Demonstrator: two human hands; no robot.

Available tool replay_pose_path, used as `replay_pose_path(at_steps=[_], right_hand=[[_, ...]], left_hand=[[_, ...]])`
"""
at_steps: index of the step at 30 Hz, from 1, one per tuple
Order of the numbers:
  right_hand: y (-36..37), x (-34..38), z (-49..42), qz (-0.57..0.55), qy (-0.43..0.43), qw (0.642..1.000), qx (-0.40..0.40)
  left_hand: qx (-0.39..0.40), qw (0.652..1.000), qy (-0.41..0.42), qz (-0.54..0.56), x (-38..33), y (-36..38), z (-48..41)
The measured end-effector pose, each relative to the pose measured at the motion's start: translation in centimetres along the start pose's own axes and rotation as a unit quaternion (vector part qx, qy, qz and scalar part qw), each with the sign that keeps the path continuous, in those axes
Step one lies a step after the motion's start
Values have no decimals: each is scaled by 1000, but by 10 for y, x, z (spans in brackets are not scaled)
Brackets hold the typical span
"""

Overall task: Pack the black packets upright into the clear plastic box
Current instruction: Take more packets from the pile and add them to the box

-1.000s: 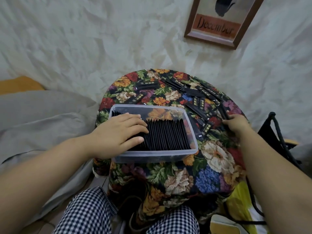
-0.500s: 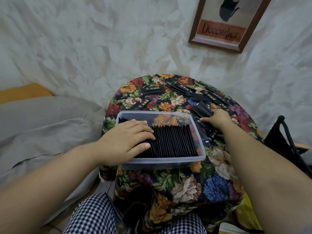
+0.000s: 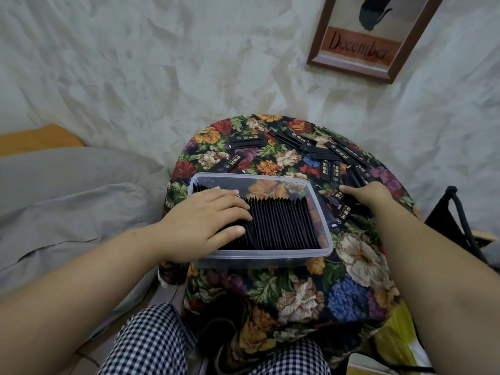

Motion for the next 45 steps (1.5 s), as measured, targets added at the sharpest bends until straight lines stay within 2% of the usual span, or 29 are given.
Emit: replay_pose_path(at_steps=[5,9,11,14,16,20,23,26,28,31,35,40,45], right_hand=[[6,8,-2,28,16,999,-1],[8,11,-2,13,-7,1000,6],[10,9,-3,-31,-28,999,-3],[8,-2,-5,-170,-20,985,4],[1,-5,-3,-205,-29,978,-3],[-14,-6,21,-157,-98,982,-34],[-20,-10,51,-99,-145,983,60],[-17,-24,66,19,-133,975,178],[-14,-35,63,58,-115,972,198],[-15,-44,62,90,-103,975,173],[-18,-44,64,104,-84,980,148],[-24,-44,74,111,-71,979,154],[-29,-47,73,-27,-77,983,167]], left_hand=[[1,1000,-5,5,0,0,-1],[2,1000,-7,5,0,0,-1],[7,1000,-10,5,0,0,-1],[4,1000,-8,4,-2,-1,-1],[3,1000,-5,1,-2,0,-1],[6,1000,-9,8,-1,0,-1],[7,1000,-6,6,-1,0,-1],[7,1000,-3,2,0,1,-2],[8,1000,-2,2,0,1,-2],[13,1000,-6,5,0,1,-2],[18,1000,-11,3,0,1,-2],[21,1000,-14,-2,0,2,-2],[20,1000,-17,-5,0,2,-2]])
Point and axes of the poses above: each hand's wrist, its own z-axis away from the middle knuckle, its own y-axis out of the palm, x = y × z, the point moved 2 cm from there along -z, towards the middle knuckle, and after that the axes turned 7 degrees about -z, right-handed, at the moved point
